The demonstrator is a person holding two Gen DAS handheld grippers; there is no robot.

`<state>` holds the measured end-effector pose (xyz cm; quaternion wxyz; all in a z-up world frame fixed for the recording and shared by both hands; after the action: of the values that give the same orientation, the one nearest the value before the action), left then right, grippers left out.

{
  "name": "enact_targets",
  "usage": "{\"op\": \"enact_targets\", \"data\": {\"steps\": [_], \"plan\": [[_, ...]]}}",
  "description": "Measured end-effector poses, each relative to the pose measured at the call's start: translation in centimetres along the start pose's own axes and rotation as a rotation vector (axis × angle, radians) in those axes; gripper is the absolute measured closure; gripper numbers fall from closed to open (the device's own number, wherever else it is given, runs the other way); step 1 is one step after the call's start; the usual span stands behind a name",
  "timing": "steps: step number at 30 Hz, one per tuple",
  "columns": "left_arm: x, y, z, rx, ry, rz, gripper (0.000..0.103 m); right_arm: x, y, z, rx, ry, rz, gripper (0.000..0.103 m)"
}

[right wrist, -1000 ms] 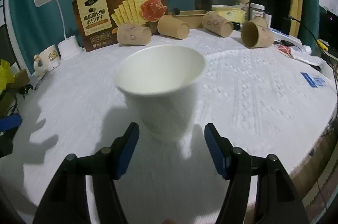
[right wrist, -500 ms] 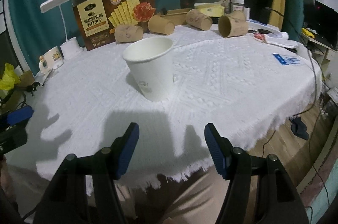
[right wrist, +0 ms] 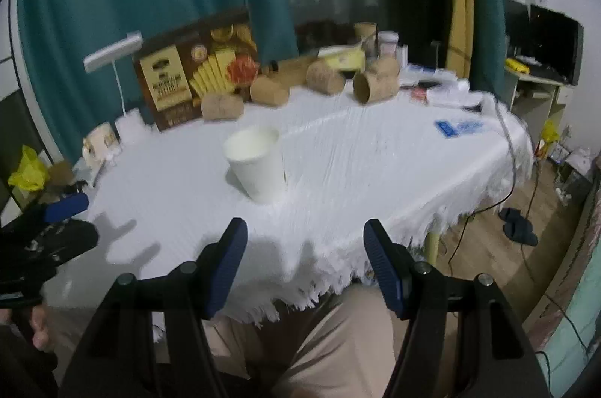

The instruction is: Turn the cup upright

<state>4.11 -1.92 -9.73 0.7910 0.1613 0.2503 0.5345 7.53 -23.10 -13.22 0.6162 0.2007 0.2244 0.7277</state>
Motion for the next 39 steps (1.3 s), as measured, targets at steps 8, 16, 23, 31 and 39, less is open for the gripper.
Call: {"op": "enact_targets", "data": {"steps": [8,16,23,31,39], "plan": [[-0.7,3.7,4.2,-0.152,-0.046,0.079,0.012,-1.5,6.8,4.4,-0.159,-0.003,-0.025,0.037],[-1.6,8.2,7.0,-0.303,-0.13,0.161,0.003,-1.4,11.5,6.9,-0.287,-0.01,-0.022,0.022],[-0.9,9.1,7.1,-0.309,-0.099,0.143,0.002,0.3,12.7,8.1,-0.354,0.012,-0.015,0.016],[0.1,9.7,6.5,-0.314,-0.111,0.149,0.001,2.4,11.0,7.7,-0.334,0.024,0.006,0.014],[0.7,9.9,6.5,-0.321,-0.08,0.134,0.001,2.4,9.9,7.5,-0.316,0.018,0.003,0.014]]}}
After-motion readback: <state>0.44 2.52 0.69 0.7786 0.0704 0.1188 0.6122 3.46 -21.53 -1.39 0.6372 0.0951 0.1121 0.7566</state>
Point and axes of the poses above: each gripper's, at about its wrist camera, not at the fingertips, and y roughly against the way its jaws point, x to its left, z to its top, the point moved 8 cm from there along -y, roughly the way its jaws point, and after that the axes turned 13 degrees about -z, right-handed, at the moved point
